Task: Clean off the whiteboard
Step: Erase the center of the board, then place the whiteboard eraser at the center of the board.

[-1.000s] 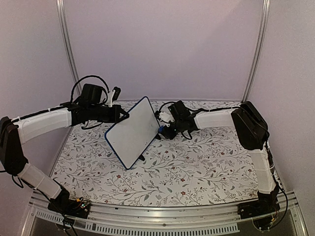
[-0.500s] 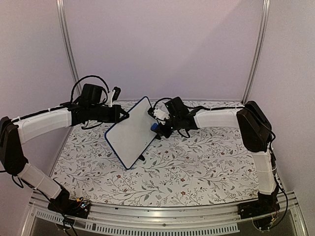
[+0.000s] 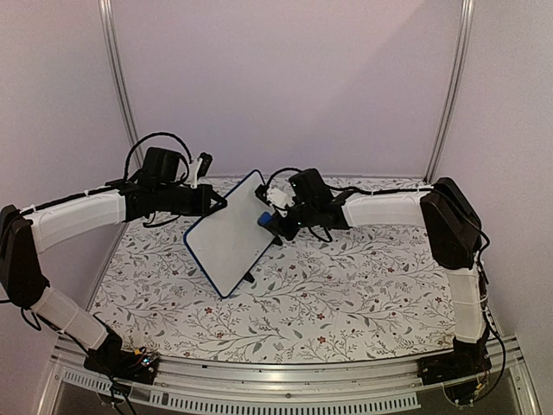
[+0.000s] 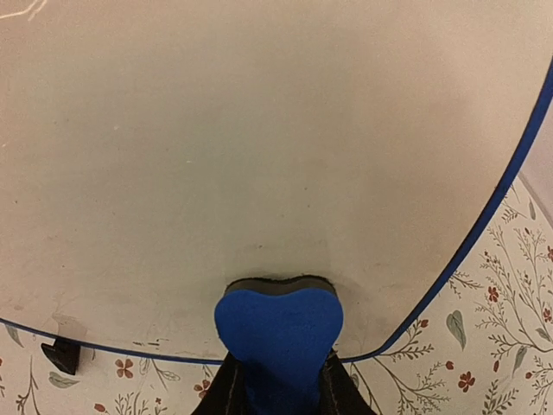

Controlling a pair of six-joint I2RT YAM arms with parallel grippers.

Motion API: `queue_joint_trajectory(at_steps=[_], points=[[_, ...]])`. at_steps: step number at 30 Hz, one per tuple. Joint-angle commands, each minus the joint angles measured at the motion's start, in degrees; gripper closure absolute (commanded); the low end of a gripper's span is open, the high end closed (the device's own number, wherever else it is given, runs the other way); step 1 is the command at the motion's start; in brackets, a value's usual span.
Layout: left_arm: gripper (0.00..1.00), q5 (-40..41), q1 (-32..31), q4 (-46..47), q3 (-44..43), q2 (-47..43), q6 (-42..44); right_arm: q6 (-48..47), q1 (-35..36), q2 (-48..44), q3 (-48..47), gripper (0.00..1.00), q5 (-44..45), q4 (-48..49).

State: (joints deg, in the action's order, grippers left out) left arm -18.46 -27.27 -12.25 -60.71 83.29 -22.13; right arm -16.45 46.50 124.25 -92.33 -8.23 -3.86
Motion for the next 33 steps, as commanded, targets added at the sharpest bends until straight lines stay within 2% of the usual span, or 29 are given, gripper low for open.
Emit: queue_joint_trajectory(at_steps=[1,8,13,17,24,29,33], points=[[1.0,-3.41,-1.85,-2.57,0.15,1.18,1.14,-0.12,-0.01,3.2,3.53,0.84,-0.24,-0.1],[1.0,-3.4,-1.85,-2.59,0.15,1.35,1.2,1.13,-2.63,3.68,4.24,0.84,0.87,-0.27],[1.0,-3.26,-1.83,-2.57,0.15,1.5,1.13,2.24,-4.16,5.64,-0.81,0.84,6.17,-2.88],[1.0,-3.26,-1.83,-2.52,0.15,1.68,1.17,2.28,-4.23,7.28,-4.23,0.84,6.68,-4.6],[1.0,-3.43,-1.84,-2.53,0.1,1.88,1.15,2.19,-4.07,7.97,-4.78,0.84,3.66,-4.55],[1.0,-3.6,-1.85,-2.52,0.06,2.18,1.06,1.61,-2.91,4.46,-0.95,0.84,-1.41,-0.82],[1.0,-3.52,-1.86,-2.58,0.06,2.23,1.05,1.54,-1.97,1.53,0.3,0.84,-2.25,1.98]])
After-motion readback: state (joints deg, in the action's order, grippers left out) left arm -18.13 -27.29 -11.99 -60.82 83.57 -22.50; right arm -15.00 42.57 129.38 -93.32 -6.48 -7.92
